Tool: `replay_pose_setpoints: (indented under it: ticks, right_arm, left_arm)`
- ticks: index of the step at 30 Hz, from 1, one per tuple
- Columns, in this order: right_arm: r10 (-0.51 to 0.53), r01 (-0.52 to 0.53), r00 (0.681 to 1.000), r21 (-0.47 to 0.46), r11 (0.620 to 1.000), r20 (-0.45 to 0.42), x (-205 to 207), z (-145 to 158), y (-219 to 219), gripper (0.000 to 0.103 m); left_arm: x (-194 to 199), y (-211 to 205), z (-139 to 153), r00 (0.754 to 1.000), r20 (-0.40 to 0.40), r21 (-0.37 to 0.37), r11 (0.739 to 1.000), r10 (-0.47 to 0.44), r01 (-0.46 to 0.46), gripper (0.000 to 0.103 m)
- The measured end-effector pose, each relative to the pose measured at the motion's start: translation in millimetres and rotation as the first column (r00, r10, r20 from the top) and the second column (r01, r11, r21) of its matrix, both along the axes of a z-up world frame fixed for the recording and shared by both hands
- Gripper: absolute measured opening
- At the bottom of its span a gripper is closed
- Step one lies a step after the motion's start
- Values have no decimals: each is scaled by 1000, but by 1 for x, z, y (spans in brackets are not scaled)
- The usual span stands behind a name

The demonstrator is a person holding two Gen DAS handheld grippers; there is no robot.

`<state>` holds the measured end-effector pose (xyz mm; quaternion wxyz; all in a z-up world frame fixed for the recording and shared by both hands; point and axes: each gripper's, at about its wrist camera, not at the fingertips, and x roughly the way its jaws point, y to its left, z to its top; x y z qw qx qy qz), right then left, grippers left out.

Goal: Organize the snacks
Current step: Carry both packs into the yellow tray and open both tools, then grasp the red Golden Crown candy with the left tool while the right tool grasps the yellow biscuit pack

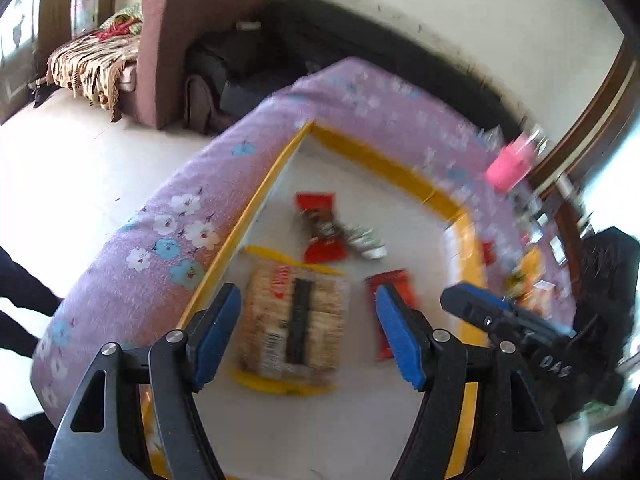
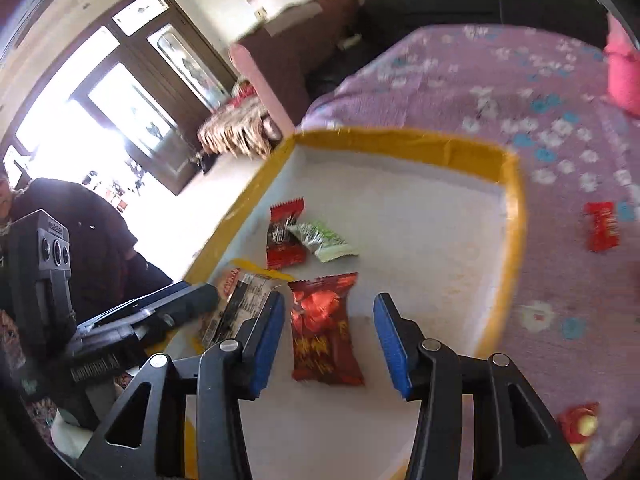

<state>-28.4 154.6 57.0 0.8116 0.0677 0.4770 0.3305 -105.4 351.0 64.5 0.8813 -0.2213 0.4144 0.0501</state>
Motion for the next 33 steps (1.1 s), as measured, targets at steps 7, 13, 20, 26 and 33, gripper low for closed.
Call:
replay_pose_setpoints:
  ticks: [7,13,20,26,33]
  right_arm:
    - [-143,152,969,-30,988,201,-32,27,-96,67]
    - [-385,407,907,-118,906,171,-18,22,-230,67]
    - [-505,507,861,-158,847,55,-31,-13,-311,69]
    - [-554,547,832,-110,830,-39,-32,-32,-307,74]
    - [-548,540,836,-135,831,-27,-24,-38,-280,78]
  left_arm:
    - [-51,-41,40,968,250,-81,997,21,-1,77]
    - [-59,-76,49,955,282,-17,995,-87,96,77]
    - [-51,-106,46,956,246,3,987,-157,162,77]
    - [-44,-141,38,954,197,27,974,-225,224,77]
    - [-34,-180,28,942,137,55,952,-306,301,77]
